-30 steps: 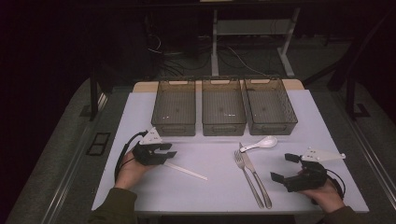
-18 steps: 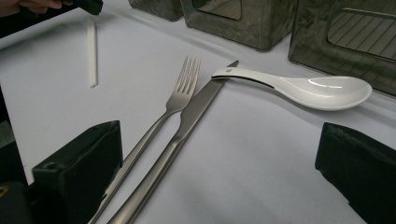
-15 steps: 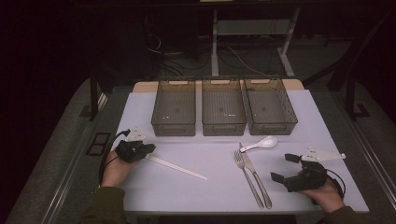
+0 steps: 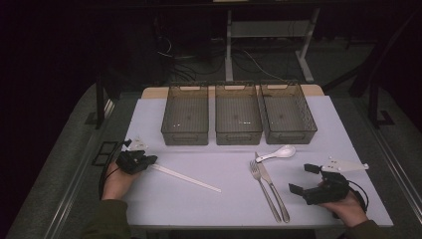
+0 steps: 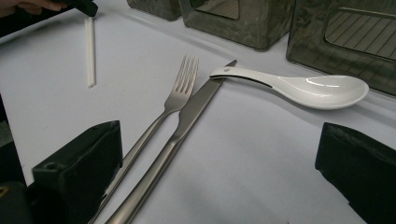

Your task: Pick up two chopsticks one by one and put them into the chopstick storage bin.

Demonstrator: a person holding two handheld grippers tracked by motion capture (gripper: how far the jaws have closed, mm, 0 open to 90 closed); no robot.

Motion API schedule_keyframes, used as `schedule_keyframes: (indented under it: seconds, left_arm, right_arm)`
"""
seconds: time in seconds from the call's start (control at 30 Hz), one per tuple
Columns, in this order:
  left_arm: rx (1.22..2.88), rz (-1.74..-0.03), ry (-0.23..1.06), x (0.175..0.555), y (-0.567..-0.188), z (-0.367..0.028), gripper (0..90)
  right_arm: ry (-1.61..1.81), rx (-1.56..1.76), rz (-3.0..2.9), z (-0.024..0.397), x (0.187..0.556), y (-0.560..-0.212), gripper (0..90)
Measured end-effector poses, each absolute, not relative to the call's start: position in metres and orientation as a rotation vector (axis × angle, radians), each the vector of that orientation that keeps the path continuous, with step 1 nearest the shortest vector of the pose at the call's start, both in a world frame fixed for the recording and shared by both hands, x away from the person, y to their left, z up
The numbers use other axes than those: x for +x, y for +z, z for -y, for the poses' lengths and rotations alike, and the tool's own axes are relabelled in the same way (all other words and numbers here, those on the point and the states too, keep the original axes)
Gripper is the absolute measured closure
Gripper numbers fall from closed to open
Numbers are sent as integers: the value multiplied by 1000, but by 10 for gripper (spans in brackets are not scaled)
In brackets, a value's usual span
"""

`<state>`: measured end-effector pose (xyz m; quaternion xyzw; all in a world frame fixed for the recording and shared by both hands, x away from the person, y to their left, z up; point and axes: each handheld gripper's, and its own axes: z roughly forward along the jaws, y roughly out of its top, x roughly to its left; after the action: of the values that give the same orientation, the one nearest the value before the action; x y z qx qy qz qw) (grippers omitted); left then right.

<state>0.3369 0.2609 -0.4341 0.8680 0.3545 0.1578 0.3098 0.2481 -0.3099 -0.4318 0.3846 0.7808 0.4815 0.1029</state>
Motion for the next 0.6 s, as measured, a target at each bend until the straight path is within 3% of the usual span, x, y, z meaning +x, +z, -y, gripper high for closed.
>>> schedule_keyframes:
  seconds: [0.5, 0.6]
  left_arm:
    - [2339, -916, 428, 327, -435, -260, 885]
    - [2317, -870, 435, 323, -431, -254, 811]
  right_arm:
    - [1422, 1143, -2295, 312, 247, -431, 9]
    - [1422, 1144, -2294, 312, 247, -431, 9]
